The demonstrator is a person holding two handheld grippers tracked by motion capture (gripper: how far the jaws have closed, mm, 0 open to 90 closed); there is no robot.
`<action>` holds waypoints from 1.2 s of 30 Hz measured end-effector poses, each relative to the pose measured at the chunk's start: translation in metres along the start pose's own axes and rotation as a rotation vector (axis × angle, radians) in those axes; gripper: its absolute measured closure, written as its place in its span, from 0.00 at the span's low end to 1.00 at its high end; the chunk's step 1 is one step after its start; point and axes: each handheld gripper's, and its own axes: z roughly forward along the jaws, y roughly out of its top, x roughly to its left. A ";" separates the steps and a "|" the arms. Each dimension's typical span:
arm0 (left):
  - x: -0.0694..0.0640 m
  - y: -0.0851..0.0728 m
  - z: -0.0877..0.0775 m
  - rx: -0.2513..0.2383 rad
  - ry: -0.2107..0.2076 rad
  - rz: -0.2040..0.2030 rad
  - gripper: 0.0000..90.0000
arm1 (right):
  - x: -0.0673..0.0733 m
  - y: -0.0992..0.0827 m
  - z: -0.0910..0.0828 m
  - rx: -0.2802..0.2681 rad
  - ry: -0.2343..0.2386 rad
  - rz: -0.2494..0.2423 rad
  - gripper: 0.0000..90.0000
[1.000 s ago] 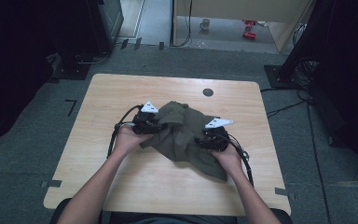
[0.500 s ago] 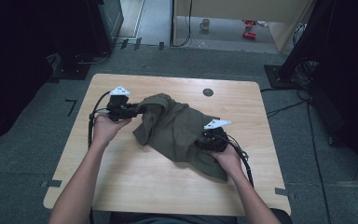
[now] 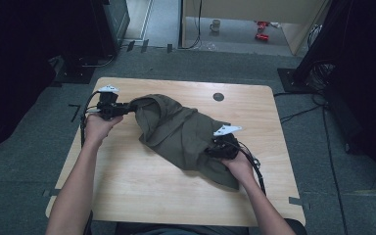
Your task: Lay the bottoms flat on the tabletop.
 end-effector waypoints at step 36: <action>-0.019 -0.021 -0.034 -0.053 -0.025 0.058 0.50 | -0.019 0.042 -0.002 -0.110 -0.018 0.080 0.52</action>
